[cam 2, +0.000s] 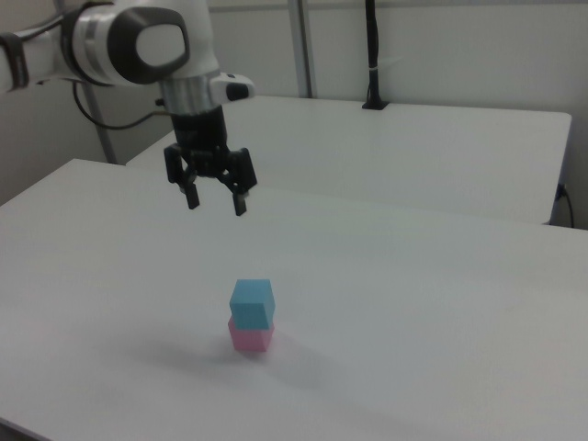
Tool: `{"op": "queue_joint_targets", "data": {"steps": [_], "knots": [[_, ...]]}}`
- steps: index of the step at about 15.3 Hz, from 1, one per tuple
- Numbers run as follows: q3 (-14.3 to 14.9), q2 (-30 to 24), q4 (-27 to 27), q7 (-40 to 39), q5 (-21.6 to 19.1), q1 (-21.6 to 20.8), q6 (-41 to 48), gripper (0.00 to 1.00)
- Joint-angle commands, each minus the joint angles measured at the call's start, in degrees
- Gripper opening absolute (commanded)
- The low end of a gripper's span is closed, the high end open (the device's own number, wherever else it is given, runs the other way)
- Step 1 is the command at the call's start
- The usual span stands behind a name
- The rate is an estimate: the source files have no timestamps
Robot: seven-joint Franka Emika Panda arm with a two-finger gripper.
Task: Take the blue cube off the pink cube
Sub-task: 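Move the open gripper above the blue cube stacked on the pink cube, then lower the gripper around the blue cube and close on it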
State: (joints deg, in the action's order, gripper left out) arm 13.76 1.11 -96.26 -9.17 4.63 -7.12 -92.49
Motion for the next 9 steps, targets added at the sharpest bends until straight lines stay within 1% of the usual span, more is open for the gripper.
{"op": "queue_joint_targets", "data": {"steps": [1,2,4,7,9], "knots": [[-1.81,2.13,-2.18,-7.15,-0.59,4.56,-6.54,1.00],[-1.81,2.66,-2.96,-8.39,-0.42,5.01,-7.43,1.00],[-1.81,2.85,-8.04,-12.52,2.21,5.01,-11.02,1.00],[-1.81,2.85,-12.62,-12.71,4.24,4.14,-13.85,1.00],[-1.81,2.85,-15.96,-12.71,5.03,2.65,-16.74,1.00]]}}
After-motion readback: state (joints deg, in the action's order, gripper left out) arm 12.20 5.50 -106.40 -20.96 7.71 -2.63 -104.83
